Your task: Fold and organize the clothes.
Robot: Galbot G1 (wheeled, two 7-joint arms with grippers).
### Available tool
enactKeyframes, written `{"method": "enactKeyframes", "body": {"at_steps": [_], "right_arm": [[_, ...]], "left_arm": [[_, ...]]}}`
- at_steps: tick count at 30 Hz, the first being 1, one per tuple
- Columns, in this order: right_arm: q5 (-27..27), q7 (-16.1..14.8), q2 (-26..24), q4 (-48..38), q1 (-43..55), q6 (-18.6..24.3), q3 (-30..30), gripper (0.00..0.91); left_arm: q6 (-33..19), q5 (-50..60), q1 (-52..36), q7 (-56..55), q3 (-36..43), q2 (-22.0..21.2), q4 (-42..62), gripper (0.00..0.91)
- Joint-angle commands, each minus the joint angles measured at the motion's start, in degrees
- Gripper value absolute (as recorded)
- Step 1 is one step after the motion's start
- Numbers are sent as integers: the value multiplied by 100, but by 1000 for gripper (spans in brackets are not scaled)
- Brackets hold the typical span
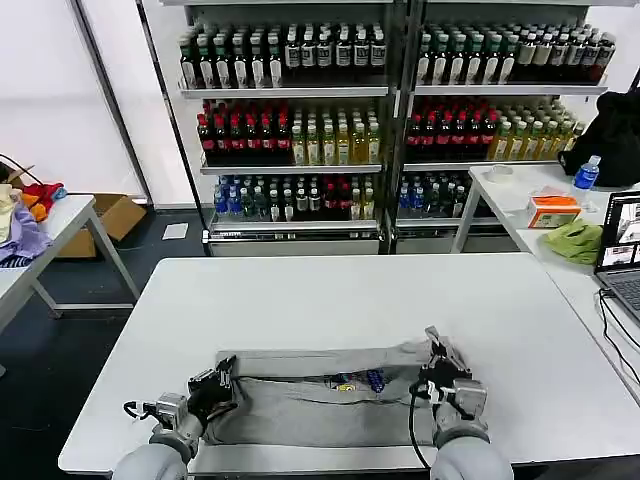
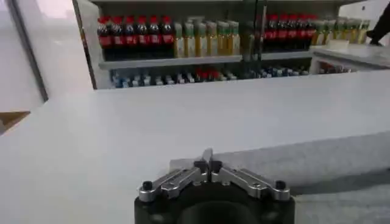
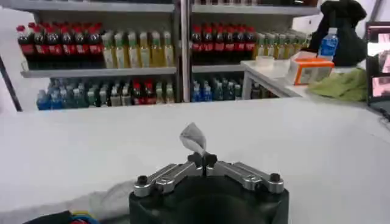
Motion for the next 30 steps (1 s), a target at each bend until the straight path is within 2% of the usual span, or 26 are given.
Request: {"method": "enactKeyframes", "body": {"at_steps": [1, 5, 6, 7, 8, 9, 10, 11, 12, 13, 14, 15, 30], "right_arm": [[-65, 30, 6, -20, -518, 141, 31, 0], [-70, 34, 2, -83, -521, 161, 33, 0], [-76, 29, -7, -116, -518, 162, 22, 0], [-87, 23, -14, -144, -514, 159, 14, 0], [-98, -1, -17, -160, -512, 153, 13, 0], [-109, -39, -30, -190, -506, 140, 6, 0], [-112, -64, -41, -219, -503, 127, -4, 0], [-116, -68, -39, -234, -507, 127, -7, 40], [-140, -89, -25, -255, -524, 129, -19, 262], [-149, -107, -25, -252, -550, 130, -33, 403], [-157, -128, -25, -247, -566, 130, -41, 856], [-175, -161, -24, -240, -599, 126, -51, 907], [-266, -56, -182, 280, -926, 292, 326, 907]], "left_arm": [[-14, 49, 59, 14, 4, -2, 145, 0], [-21, 90, 44, 24, 21, -35, 155, 0], [-31, 131, 39, 25, 30, -58, 164, 30], [-43, 172, 37, 27, 39, -71, 169, 101], [-50, 208, 40, 33, 44, -79, 167, 312], [-53, 247, 50, 40, 50, -106, 152, 705], [-45, 259, 62, 37, 54, -125, 127, 887], [-30, 281, 77, 38, 56, -139, 115, 887], [-26, 351, 114, 42, 58, -163, 66, 907], [-29, 369, 144, 41, 58, -182, 11, 907], [-27, 388, 174, 40, 54, -199, -24, 907], [-23, 394, 222, 36, 52, -227, -123, 907], [117, 592, 296, -151, -28, -416, -604, 907]]}}
